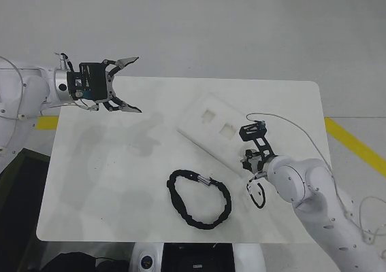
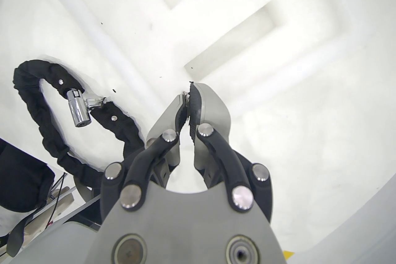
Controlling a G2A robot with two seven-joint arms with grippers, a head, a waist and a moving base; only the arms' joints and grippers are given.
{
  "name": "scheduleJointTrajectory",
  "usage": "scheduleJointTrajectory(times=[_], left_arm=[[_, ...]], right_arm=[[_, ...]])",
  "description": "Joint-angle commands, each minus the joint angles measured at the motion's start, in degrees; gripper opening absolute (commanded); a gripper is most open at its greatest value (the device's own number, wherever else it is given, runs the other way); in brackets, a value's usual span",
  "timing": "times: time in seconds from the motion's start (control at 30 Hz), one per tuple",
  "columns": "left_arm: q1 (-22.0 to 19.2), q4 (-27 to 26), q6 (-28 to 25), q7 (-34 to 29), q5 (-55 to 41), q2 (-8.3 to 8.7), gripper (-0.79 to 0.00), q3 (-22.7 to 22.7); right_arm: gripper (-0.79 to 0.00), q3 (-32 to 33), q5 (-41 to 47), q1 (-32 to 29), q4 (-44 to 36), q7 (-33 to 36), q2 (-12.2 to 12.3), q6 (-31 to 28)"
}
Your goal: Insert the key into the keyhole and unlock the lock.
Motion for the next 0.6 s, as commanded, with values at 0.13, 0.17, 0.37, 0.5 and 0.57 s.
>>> scheduleJointTrajectory(times=[0.13,0.17,0.37,0.5,0.57], left_arm=[[0.00,0.00,0.00,0.00,0.00,0.00,0.000,0.00],[0.00,0.00,0.00,0.00,0.00,0.00,0.000,0.00],[0.00,0.00,0.00,0.00,0.00,0.00,0.000,0.00],[0.00,0.00,0.00,0.00,0.00,0.00,0.000,0.00],[0.00,0.00,0.00,0.00,0.00,0.00,0.000,0.00]], right_arm=[[-0.785,1.02,-2.62,0.53,0.07,-1.50,-0.09,0.73],[-0.785,1.22,-3.48,0.71,0.08,-1.87,-0.09,0.74],[-0.785,1.80,-7.49,2.18,0.99,-2.68,-0.22,0.22],[-0.785,3.66,-5.89,2.38,0.54,-3.08,-0.25,-1.03],[-0.785,5.47,-2.86,1.95,0.38,-3.88,-0.23,-2.12]])
